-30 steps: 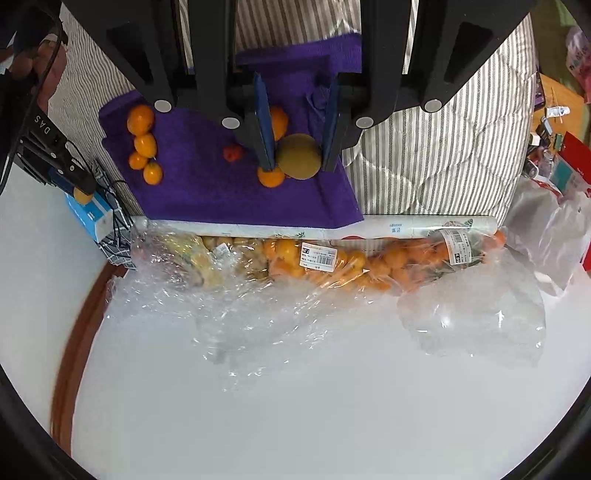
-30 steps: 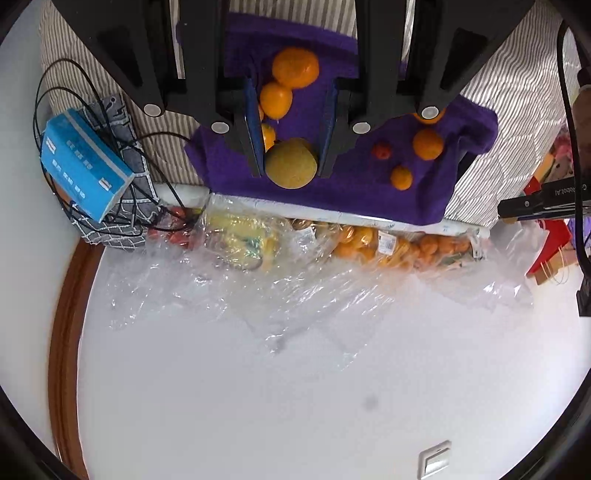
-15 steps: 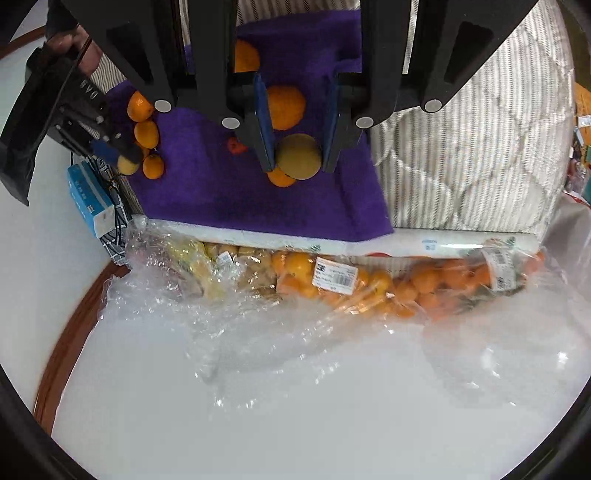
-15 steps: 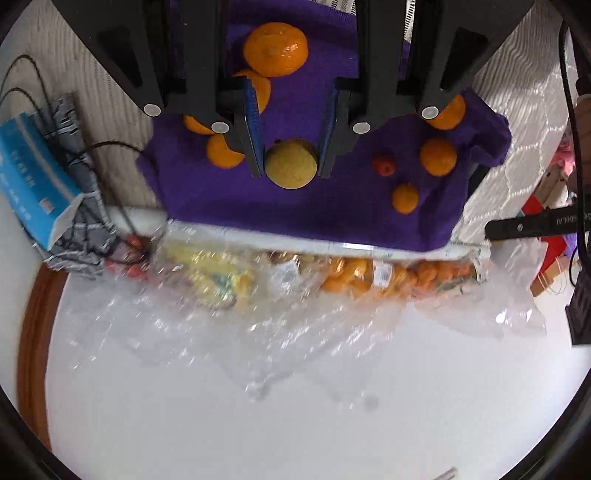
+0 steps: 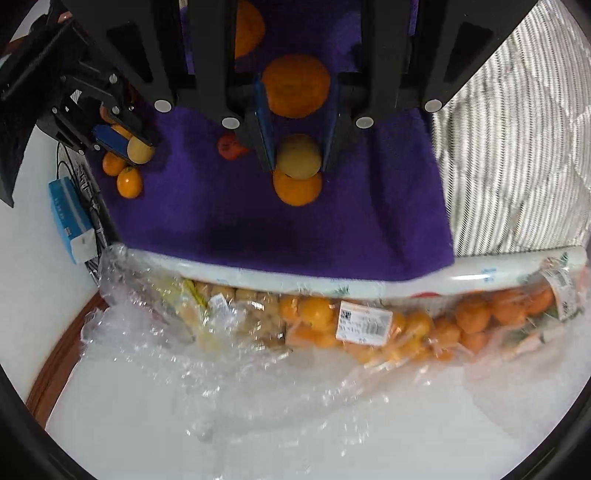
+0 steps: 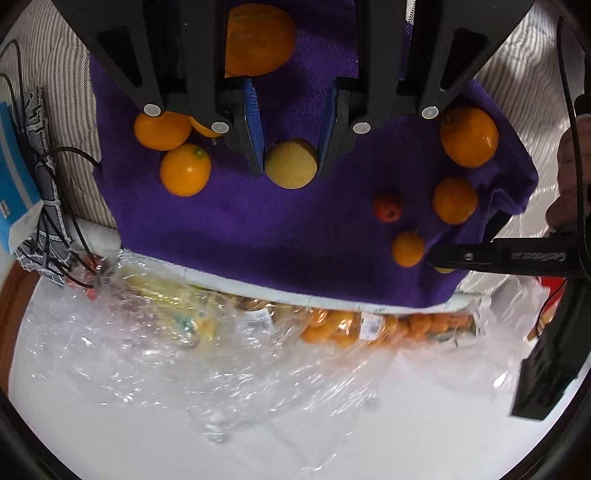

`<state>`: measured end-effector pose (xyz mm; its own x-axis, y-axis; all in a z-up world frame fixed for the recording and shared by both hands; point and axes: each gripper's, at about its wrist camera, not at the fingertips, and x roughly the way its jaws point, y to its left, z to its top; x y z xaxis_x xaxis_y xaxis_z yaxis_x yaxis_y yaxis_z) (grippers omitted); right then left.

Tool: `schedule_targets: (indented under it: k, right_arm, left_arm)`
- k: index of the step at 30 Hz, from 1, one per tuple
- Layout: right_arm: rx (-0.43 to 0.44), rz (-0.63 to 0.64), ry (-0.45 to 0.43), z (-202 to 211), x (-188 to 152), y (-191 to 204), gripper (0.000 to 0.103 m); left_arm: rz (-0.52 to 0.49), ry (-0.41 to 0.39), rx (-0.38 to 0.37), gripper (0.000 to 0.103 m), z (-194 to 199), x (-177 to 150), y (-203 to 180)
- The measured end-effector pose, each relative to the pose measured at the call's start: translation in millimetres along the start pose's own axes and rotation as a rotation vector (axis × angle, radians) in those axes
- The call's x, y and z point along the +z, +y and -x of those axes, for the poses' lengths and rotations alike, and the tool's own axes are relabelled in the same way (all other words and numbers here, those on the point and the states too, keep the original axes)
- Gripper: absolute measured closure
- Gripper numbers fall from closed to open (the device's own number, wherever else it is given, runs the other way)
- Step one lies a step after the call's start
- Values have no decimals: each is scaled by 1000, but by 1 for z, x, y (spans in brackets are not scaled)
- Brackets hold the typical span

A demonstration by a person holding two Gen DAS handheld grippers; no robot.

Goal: Organize fruits
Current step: 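Lower both yellow fruits onto the purple towel and open both tools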

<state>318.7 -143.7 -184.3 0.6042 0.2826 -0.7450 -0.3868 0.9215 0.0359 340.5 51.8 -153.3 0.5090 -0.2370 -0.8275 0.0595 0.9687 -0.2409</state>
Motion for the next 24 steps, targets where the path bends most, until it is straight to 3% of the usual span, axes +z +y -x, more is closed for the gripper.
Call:
schedule_targets:
  k: [14, 16, 18, 20, 24]
  right_arm:
    - [-7, 28, 31, -10, -5, 4, 75]
    - [-8, 29, 31, -9, -6, 5, 71]
    - [-12, 36, 29, -7, -5, 8, 60]
    - [-22, 40, 23, -3, -5, 9, 56]
    - [-52, 24, 1, 18, -1, 11, 51]
  left_arm:
    - [13, 71, -7, 79, -18, -4, 2]
    - [21, 73, -10, 79, -18, -4, 3]
    - [26, 81, -9, 73, -17, -4, 3]
    - [34, 83, -7, 65, -13, -5, 2]
    - [37, 65, -11, 63, 6, -6, -1]
